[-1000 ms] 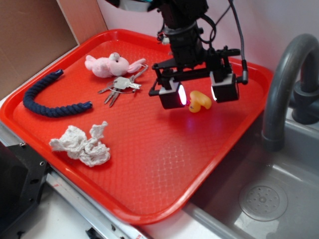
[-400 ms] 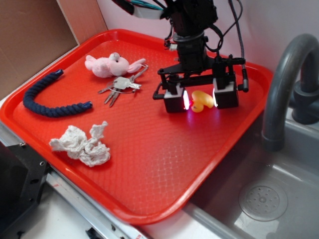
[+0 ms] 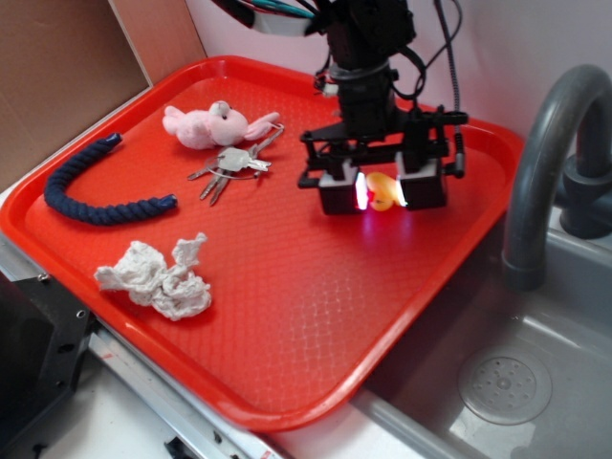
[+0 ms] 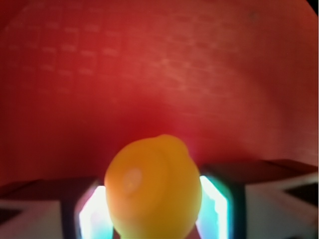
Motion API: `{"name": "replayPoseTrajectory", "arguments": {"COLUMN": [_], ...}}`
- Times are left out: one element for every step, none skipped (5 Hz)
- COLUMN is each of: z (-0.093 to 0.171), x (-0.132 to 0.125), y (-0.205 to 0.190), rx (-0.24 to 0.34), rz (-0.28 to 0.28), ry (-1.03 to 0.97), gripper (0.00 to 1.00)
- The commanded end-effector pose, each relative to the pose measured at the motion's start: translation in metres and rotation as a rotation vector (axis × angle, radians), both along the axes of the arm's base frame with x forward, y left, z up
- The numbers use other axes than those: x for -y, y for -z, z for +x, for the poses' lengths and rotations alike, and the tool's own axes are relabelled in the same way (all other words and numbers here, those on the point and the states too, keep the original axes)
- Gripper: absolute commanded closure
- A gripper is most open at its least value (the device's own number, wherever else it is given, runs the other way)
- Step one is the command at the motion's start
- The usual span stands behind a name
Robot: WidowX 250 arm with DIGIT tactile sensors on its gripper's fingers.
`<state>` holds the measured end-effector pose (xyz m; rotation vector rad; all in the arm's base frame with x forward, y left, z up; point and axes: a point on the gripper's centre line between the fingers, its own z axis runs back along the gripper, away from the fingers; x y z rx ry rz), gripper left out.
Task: Grab the yellow duck.
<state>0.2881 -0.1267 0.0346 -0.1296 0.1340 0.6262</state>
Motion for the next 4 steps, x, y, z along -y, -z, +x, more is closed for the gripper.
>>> {"name": "replayPoseTrajectory", "arguments": {"z": [-0.013,-0.039,-0.072,-0.085], "x": [-0.043,-0.059,-0.068,-0.069], "y": [-0.113,-0.150,-0.184,-0.191], "rx": [0.163,0.243,0.331,0.333], "rz": [0.011,0.082,0.073,0.105], "ry": [0.319,0.349,0.301,0.316], "gripper": [1.00,1.00,1.00,1.00]}}
